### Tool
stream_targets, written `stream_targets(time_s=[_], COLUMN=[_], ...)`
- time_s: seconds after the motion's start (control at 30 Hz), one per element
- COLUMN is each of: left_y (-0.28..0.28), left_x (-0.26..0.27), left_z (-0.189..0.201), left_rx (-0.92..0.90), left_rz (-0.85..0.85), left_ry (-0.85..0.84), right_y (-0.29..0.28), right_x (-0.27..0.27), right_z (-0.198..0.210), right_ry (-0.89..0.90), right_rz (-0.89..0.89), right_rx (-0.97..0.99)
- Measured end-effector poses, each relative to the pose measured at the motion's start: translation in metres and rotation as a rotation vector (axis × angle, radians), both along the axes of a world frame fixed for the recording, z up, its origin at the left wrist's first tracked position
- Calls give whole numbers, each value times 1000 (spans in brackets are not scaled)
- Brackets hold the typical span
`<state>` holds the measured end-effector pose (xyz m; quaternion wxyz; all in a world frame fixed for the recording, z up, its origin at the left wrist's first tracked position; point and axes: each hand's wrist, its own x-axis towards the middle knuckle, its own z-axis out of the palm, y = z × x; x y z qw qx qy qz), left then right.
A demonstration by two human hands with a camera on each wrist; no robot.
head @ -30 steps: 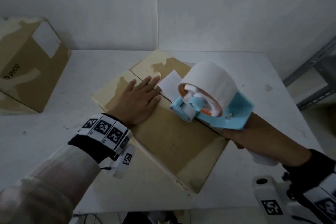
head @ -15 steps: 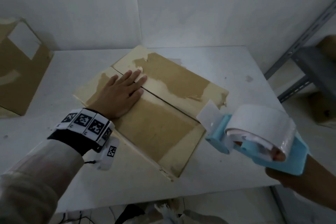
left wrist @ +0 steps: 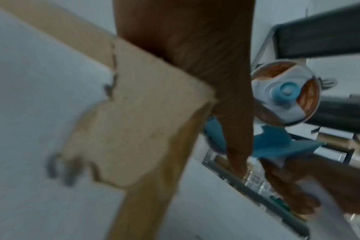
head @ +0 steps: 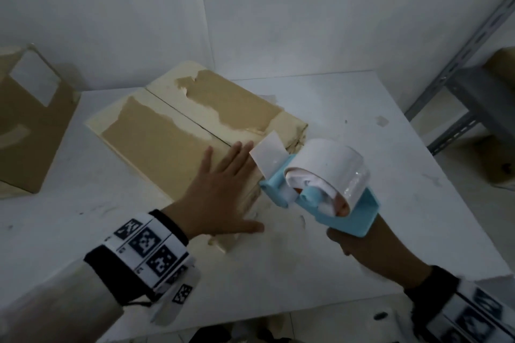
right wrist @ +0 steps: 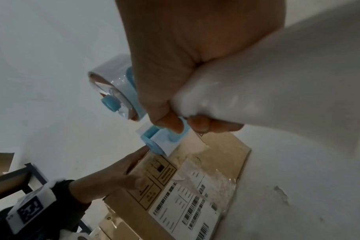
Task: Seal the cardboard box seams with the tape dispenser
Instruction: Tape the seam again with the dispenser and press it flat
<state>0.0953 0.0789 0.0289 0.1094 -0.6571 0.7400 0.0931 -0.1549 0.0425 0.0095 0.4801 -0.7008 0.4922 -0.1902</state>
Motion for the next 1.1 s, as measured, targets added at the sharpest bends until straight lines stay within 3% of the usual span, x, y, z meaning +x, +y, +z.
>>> stream_targets(time_s=[0.1, 0.4, 0.53, 0.87, 1.1], left_y=[-6, -9, -10, -10, -9], left_x=[18, 19, 18, 16, 16], left_z=[-9, -17, -20, -15, -13], left_rx=[-139, -254, -245, -170, -145], left_rz=[23, -44, -32, 35, 53], left_ry=[24, -3, 9, 71, 65], right_y=[-5, -10, -6, -8, 2], right_x=[14, 13, 3, 2, -15], right_z=[-4, -13, -22, -29, -37], right_ry=[-91, -225, -185, -285, -134], right_rz=[-13, 23, 2, 29, -50], right_rx=[62, -12, -56, -13, -140])
